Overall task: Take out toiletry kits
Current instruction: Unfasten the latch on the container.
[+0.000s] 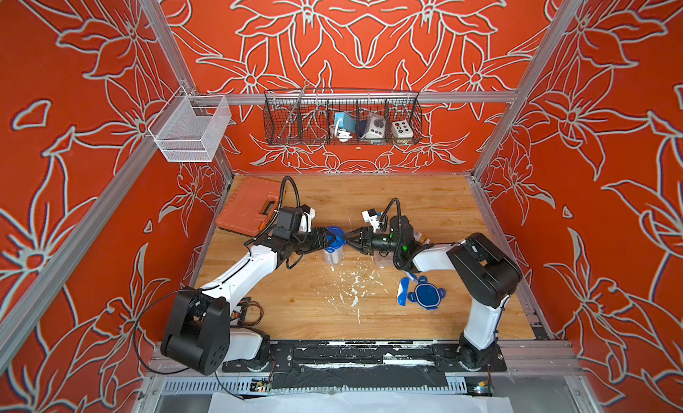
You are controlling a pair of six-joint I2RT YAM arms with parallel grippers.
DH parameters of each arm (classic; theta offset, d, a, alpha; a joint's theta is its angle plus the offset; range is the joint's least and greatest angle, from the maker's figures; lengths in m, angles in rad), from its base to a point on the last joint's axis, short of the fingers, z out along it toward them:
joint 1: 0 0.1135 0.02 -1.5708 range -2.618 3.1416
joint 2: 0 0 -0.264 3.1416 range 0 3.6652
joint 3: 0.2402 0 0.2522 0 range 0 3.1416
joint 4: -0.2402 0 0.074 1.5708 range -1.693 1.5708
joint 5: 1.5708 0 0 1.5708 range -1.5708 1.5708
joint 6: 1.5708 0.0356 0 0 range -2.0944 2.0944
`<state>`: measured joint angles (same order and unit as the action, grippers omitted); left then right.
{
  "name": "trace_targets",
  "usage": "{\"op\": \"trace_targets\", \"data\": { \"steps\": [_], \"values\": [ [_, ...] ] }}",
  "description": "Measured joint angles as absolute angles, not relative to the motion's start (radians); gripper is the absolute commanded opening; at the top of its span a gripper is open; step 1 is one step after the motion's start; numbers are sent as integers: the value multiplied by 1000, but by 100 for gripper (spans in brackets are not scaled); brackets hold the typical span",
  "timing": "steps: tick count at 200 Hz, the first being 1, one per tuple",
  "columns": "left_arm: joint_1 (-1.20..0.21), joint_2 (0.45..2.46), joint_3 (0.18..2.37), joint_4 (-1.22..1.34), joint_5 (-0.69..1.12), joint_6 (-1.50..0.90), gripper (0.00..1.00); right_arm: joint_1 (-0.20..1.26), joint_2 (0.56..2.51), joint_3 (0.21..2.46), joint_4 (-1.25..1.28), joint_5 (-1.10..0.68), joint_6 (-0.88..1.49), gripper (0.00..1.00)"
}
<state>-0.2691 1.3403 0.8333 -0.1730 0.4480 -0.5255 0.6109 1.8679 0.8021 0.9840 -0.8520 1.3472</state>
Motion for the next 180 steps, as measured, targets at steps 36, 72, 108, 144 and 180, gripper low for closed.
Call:
{"op": "trace_targets", "data": {
  "steps": [36,72,108,144,180],
  "values": [
    [-269,1335,820,-152,444,-542,61,612,1893,783,1072,-856,1403,41],
    [-270,1332,813,-137,427,-548,59,614,1911,776,1145,-858,1459,34],
    [-270,1326,794,-103,398,-567,56,613,1916,752,1190,-855,1491,27],
    [-282,1312,772,-63,345,-587,53,610,1916,730,1234,-855,1521,24],
    [-292,1306,750,-20,308,-603,52,604,1912,725,1234,-871,1522,32]
  ]
}}
